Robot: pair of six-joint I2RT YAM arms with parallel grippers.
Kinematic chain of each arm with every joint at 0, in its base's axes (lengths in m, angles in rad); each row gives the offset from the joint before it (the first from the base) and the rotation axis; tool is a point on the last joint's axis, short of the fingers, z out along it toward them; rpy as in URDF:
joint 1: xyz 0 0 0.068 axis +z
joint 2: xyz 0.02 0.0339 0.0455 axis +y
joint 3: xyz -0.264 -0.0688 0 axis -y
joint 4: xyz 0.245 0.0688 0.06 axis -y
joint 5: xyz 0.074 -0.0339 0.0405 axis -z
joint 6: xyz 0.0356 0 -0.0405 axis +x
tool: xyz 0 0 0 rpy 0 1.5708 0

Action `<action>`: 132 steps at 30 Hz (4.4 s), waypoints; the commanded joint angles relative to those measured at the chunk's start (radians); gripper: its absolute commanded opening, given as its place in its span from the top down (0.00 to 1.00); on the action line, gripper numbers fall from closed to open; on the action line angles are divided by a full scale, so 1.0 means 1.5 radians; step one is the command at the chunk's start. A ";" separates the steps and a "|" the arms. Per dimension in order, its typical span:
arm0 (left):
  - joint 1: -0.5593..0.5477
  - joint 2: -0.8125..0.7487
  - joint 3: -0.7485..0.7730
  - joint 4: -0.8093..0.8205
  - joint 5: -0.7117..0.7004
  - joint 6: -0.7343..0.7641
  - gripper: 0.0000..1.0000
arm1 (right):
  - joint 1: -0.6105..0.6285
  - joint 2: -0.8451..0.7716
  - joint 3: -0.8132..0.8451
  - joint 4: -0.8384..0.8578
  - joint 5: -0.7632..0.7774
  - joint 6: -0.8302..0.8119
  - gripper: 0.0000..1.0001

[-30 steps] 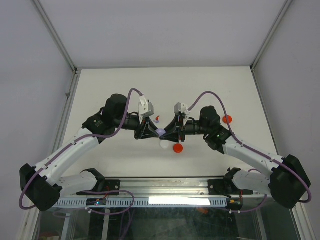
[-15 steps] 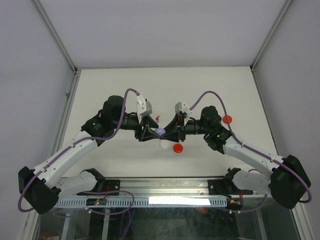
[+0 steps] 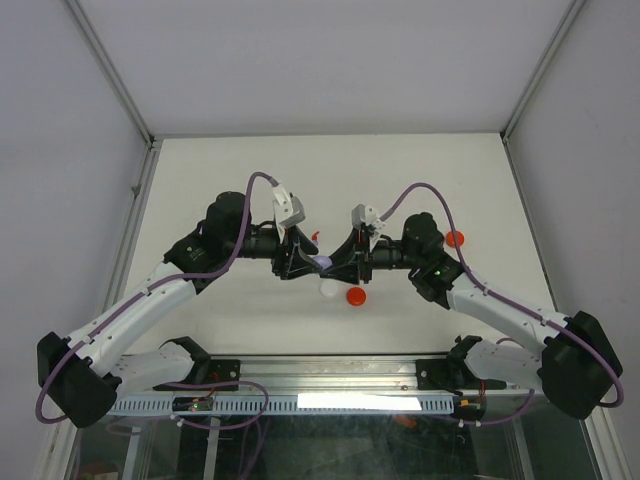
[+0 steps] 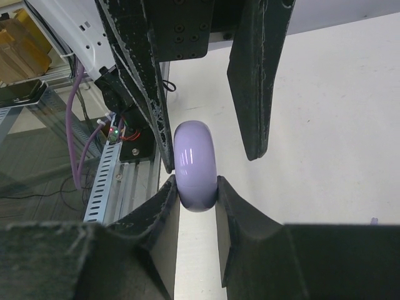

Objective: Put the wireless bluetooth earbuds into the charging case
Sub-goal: Open the charging case, then pick up the earbud from the center of the board.

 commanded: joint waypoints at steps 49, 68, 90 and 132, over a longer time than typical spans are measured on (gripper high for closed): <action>0.035 -0.048 -0.042 0.085 -0.227 -0.206 0.38 | -0.012 -0.072 -0.044 -0.051 0.243 -0.024 1.00; 0.019 0.222 -0.011 0.148 -0.361 -0.270 0.40 | -0.015 -0.183 -0.177 -0.032 0.509 -0.002 1.00; 0.020 0.471 0.114 0.166 -0.396 -0.178 0.48 | -0.017 -0.206 -0.202 -0.025 0.540 -0.002 1.00; -0.036 0.517 0.152 0.063 -0.498 -0.164 0.65 | -0.027 -0.220 -0.206 -0.028 0.532 0.006 1.00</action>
